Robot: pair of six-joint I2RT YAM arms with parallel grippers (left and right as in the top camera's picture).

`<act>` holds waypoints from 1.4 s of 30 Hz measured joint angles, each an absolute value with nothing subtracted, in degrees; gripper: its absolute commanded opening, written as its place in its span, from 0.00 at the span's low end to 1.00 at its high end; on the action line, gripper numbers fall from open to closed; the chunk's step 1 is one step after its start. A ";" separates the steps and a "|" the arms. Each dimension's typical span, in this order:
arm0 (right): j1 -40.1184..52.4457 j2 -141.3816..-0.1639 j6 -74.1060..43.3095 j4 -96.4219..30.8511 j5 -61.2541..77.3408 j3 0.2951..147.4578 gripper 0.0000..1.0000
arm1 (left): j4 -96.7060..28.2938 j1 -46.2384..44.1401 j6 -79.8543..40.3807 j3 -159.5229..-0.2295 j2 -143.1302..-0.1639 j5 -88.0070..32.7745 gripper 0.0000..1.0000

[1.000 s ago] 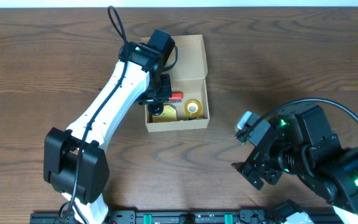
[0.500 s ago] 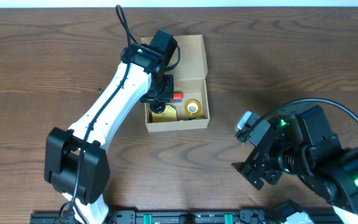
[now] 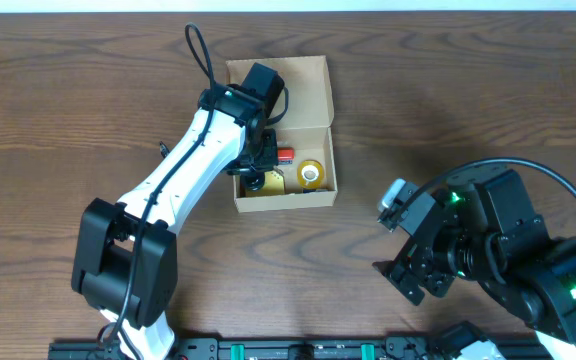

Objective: Pack container
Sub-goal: 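Lower the dispenser into the box and open the left gripper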

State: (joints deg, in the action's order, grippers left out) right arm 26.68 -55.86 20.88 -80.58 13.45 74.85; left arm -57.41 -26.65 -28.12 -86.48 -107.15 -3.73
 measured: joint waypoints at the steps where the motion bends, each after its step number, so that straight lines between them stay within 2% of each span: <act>1: 26.68 -55.86 20.88 -80.60 13.45 74.85 0.99 | -57.30 -26.65 -28.58 -86.48 -107.15 -3.62 0.06; 29: 26.68 -55.86 20.88 -80.58 13.45 74.85 0.99 | -47.16 -26.74 -31.27 -77.30 -107.15 -3.42 0.06; 30: 26.68 -55.86 20.88 -80.58 13.45 74.85 0.99 | -47.05 -26.74 -31.07 -77.28 -107.15 -3.42 0.08; 38: 26.68 -55.86 20.88 -80.58 13.45 74.85 0.99 | -46.92 -26.74 -30.15 -77.28 -107.15 -3.42 0.38; 42: 26.68 -55.86 20.88 -80.58 13.45 74.85 0.99 | -46.70 -26.74 -29.93 -77.28 -107.15 -3.42 0.42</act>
State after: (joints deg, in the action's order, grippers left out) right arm 26.68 -55.86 20.88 -80.58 13.45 74.85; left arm -46.70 -26.74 -29.93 -77.28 -107.15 -3.42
